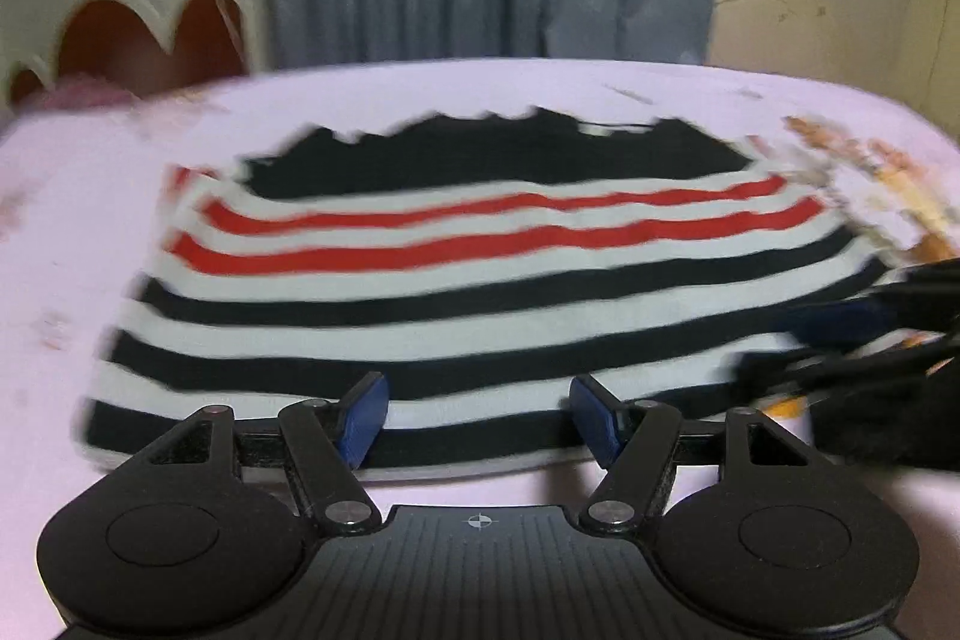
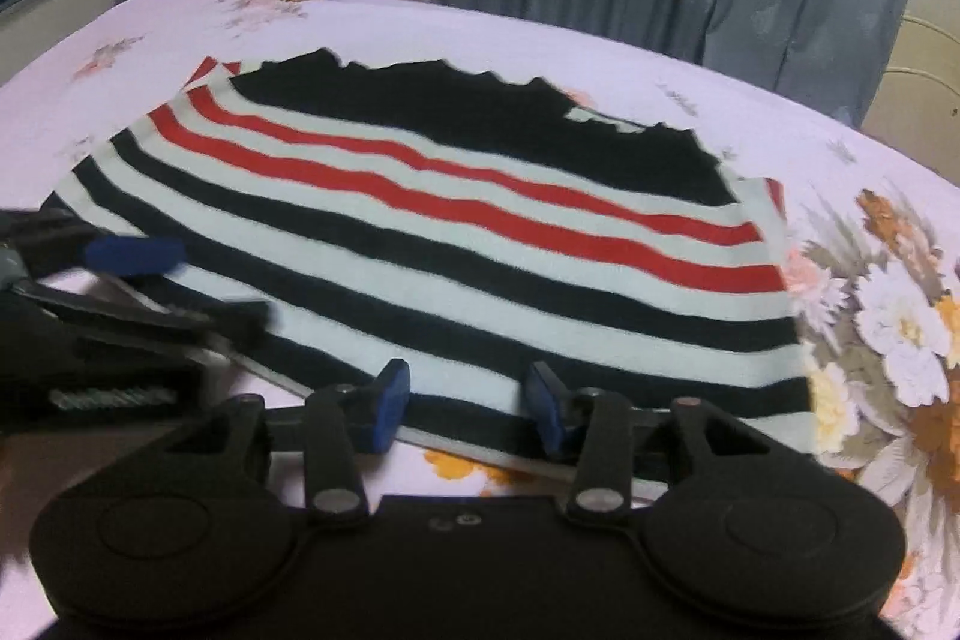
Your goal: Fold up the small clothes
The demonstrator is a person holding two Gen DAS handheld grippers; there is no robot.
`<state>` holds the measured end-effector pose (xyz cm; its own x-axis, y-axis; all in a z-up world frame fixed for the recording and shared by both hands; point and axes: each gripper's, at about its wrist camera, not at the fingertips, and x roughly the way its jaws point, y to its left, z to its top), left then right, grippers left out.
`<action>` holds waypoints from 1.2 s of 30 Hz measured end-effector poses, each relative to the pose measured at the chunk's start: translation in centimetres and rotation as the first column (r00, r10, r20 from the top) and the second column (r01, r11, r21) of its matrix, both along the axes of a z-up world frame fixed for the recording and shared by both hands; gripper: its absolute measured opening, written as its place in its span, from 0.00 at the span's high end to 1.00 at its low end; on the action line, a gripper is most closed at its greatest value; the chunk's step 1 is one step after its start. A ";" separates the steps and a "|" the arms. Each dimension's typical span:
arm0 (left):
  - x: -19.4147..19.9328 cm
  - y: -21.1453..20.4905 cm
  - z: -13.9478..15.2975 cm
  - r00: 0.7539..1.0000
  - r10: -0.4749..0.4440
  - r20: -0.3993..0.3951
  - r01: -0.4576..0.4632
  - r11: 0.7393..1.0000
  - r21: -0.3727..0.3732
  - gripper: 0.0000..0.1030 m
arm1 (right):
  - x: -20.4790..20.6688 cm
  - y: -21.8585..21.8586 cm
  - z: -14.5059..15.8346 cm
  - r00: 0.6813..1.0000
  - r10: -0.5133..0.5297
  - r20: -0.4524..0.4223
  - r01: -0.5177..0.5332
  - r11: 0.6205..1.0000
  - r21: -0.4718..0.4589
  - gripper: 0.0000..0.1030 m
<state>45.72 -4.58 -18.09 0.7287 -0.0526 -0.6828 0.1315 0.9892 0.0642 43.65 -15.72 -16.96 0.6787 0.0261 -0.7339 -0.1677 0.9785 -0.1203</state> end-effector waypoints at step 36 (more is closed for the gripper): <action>-0.5 10.2 -0.8 0.983 0.178 -0.038 -0.180 0.983 -0.047 0.60 | -1.9 -9.6 -0.9 0.977 -0.215 -0.015 0.215 0.976 0.017 0.94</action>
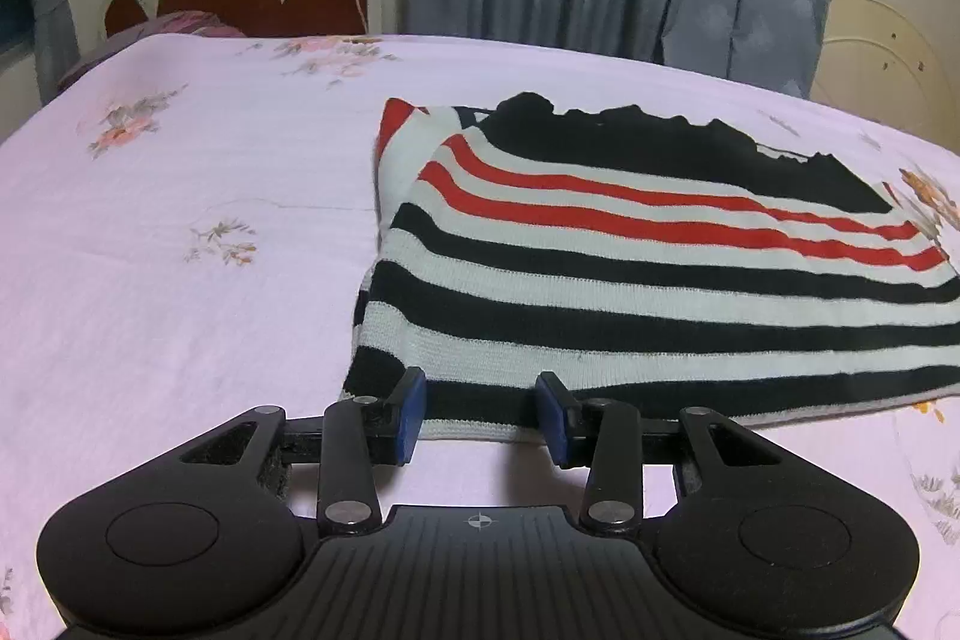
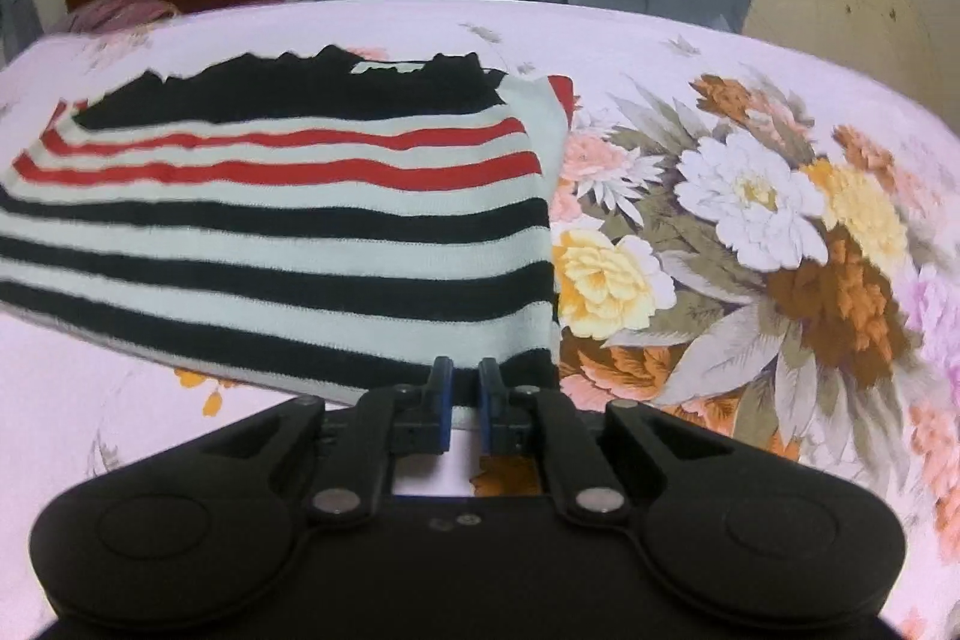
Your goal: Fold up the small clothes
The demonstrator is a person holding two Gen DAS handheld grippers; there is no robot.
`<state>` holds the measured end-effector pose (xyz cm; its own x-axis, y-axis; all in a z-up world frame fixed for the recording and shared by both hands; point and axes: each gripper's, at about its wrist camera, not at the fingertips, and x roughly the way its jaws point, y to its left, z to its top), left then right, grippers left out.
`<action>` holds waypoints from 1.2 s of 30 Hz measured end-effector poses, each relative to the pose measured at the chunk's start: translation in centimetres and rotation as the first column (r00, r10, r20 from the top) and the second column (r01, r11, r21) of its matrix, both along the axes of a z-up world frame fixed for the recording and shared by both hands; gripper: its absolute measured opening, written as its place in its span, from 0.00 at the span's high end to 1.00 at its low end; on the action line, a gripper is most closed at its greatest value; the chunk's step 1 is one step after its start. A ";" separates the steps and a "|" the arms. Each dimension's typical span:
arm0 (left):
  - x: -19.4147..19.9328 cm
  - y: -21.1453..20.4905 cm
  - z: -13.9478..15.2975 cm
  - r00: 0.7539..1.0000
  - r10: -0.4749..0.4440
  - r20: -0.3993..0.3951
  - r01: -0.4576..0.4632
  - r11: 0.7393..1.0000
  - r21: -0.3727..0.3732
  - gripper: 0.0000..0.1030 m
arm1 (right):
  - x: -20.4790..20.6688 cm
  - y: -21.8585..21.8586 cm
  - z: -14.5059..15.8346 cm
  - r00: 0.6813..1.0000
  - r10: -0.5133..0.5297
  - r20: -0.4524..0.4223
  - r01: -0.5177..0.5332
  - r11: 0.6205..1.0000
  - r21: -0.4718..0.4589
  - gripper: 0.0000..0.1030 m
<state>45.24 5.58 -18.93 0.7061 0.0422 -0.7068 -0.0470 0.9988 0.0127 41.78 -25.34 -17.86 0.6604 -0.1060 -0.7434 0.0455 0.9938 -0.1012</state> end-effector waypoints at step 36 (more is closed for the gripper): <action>-1.0 4.8 -4.3 0.909 0.417 -0.009 -0.318 0.678 -0.663 0.53 | 2.1 4.4 3.5 0.989 0.105 0.107 -0.120 0.982 0.147 0.95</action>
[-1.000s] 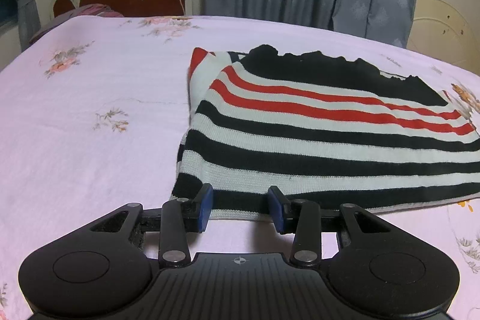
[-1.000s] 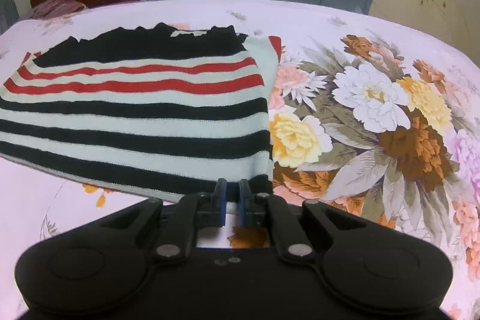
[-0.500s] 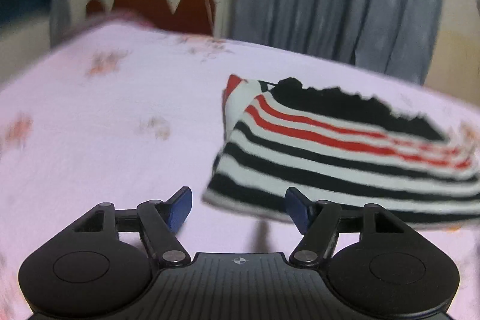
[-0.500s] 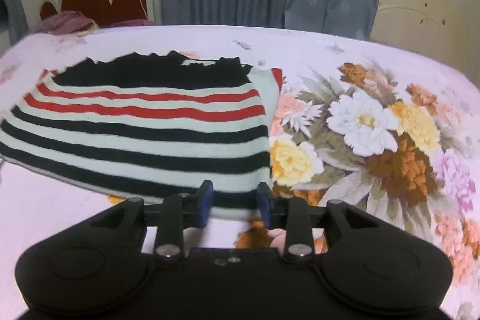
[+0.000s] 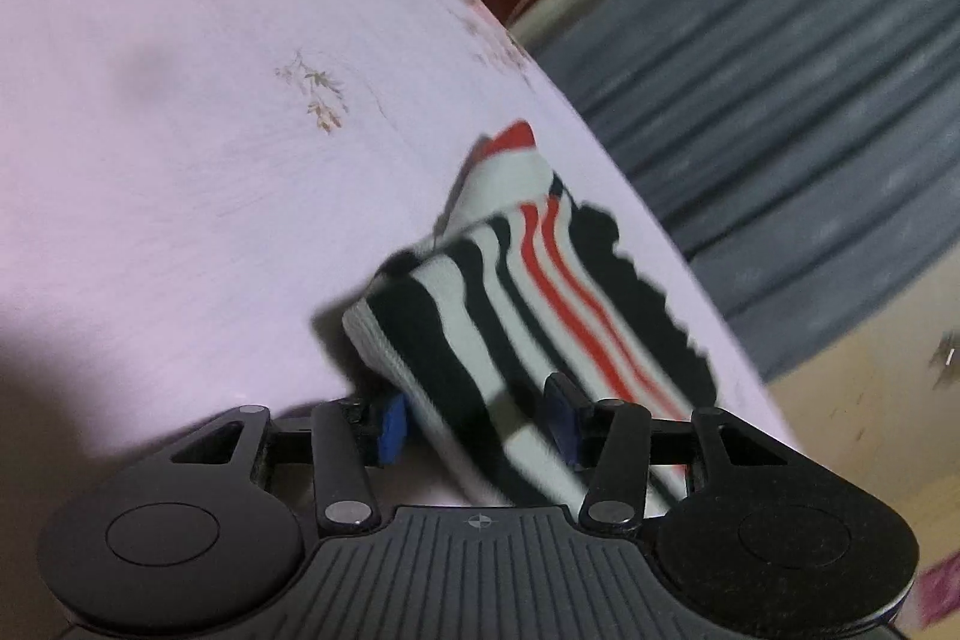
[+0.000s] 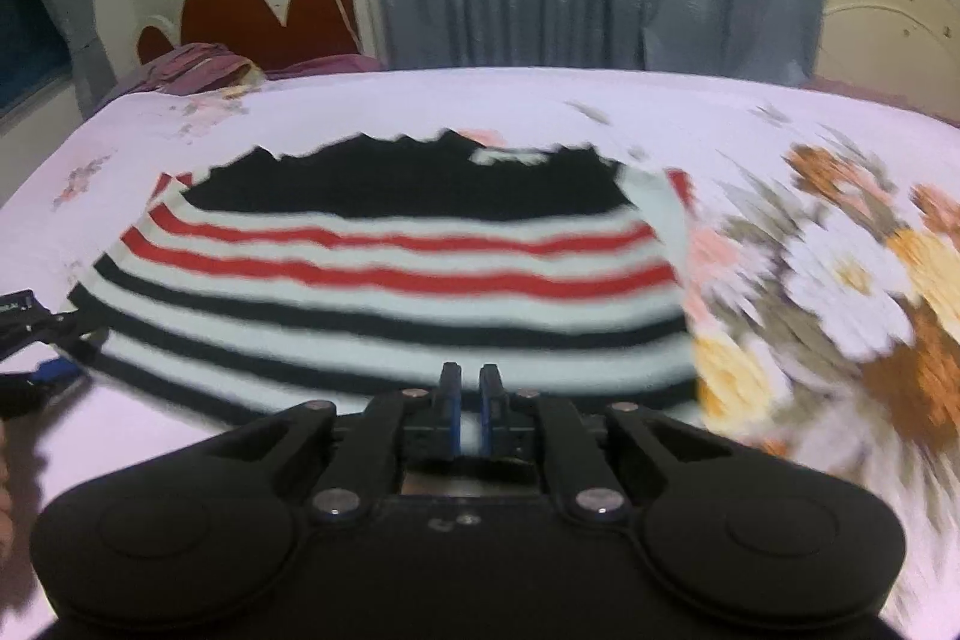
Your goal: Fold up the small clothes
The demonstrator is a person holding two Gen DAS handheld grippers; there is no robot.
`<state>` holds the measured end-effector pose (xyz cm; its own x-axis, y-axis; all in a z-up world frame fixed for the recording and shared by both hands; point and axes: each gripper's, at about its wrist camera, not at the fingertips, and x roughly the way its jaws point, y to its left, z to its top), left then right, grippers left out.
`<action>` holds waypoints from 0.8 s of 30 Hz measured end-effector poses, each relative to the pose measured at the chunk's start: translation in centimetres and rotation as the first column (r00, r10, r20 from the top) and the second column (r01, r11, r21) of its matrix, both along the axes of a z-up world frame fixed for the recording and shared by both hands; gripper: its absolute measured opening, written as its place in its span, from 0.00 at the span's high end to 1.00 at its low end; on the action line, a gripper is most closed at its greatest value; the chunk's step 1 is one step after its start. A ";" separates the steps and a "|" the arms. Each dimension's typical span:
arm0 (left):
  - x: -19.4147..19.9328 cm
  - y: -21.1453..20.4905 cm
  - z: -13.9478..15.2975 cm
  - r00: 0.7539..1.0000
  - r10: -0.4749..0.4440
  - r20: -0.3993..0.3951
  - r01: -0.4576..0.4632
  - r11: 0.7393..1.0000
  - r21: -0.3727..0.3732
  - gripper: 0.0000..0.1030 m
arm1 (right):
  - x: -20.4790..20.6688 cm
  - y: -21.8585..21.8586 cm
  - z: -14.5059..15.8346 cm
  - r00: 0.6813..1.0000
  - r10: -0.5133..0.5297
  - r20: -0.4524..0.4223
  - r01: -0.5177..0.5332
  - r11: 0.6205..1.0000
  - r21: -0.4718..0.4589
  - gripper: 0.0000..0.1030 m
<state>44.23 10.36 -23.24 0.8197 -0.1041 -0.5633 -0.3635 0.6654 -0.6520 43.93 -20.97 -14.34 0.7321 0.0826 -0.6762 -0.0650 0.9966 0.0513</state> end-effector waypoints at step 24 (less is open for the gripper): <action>2.9 0.9 -1.3 0.999 0.045 0.010 -0.044 0.998 -0.050 0.84 | 8.9 6.5 -3.8 0.992 0.108 -0.062 -0.112 0.992 -0.056 1.00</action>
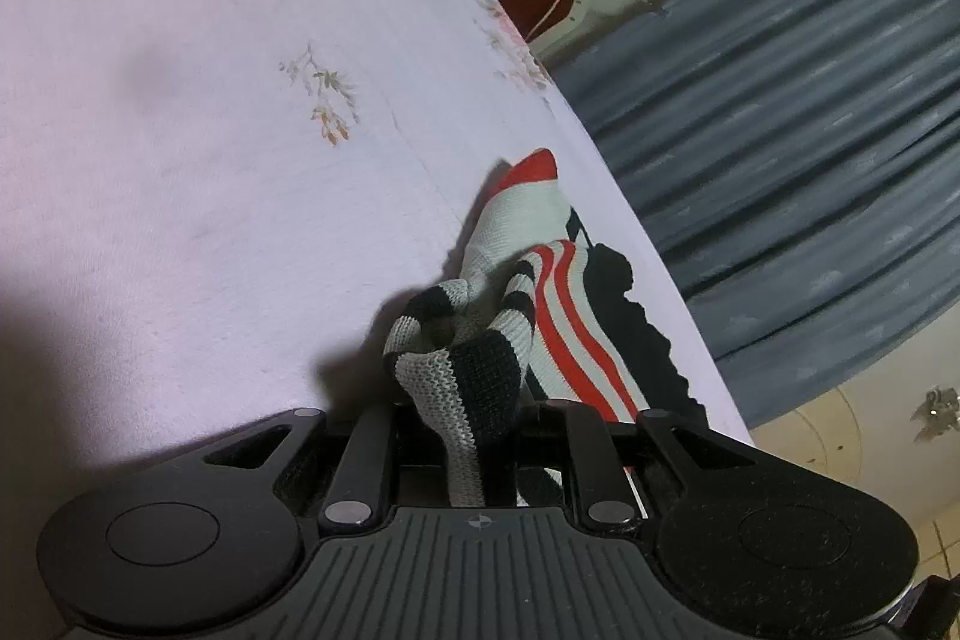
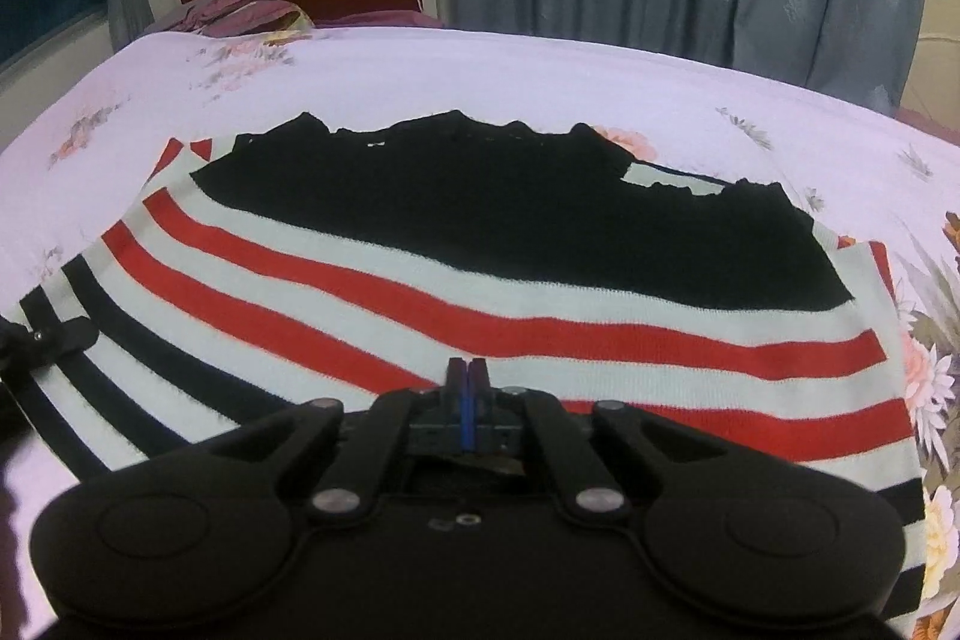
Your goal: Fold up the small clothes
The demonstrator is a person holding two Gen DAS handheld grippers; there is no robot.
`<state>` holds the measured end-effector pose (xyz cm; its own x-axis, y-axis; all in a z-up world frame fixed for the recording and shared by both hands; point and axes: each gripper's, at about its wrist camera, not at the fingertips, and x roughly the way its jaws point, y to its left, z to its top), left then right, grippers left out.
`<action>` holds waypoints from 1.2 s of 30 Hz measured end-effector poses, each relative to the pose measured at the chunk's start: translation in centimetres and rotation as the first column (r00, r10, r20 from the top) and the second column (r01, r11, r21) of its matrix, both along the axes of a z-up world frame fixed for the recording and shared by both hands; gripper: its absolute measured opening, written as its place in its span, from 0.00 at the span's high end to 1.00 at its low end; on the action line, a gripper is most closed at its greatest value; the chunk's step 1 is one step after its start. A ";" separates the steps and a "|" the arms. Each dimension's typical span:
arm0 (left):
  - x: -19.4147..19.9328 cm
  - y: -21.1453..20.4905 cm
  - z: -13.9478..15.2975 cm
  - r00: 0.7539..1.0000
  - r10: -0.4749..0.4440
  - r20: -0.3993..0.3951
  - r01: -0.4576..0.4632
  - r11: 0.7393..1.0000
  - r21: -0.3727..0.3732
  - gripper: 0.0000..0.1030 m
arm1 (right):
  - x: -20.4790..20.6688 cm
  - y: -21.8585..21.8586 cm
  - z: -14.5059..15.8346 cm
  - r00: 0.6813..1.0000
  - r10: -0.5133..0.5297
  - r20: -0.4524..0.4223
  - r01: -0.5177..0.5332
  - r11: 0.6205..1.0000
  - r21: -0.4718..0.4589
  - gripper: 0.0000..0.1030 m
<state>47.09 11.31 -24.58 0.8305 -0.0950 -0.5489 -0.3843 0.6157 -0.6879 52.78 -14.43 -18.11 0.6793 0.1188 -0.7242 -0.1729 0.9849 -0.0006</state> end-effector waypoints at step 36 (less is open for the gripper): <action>2.9 -27.0 11.2 0.745 -0.654 -0.133 0.637 0.638 0.432 0.65 | -3.9 -24.3 4.8 0.980 -0.195 -0.037 0.185 0.833 0.522 0.51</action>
<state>50.02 -15.69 -13.33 0.6670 -0.3801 -0.6408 0.2420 0.9240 -0.2963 48.87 -38.69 -13.31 0.7394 0.3419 -0.5801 0.0128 0.8542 0.5197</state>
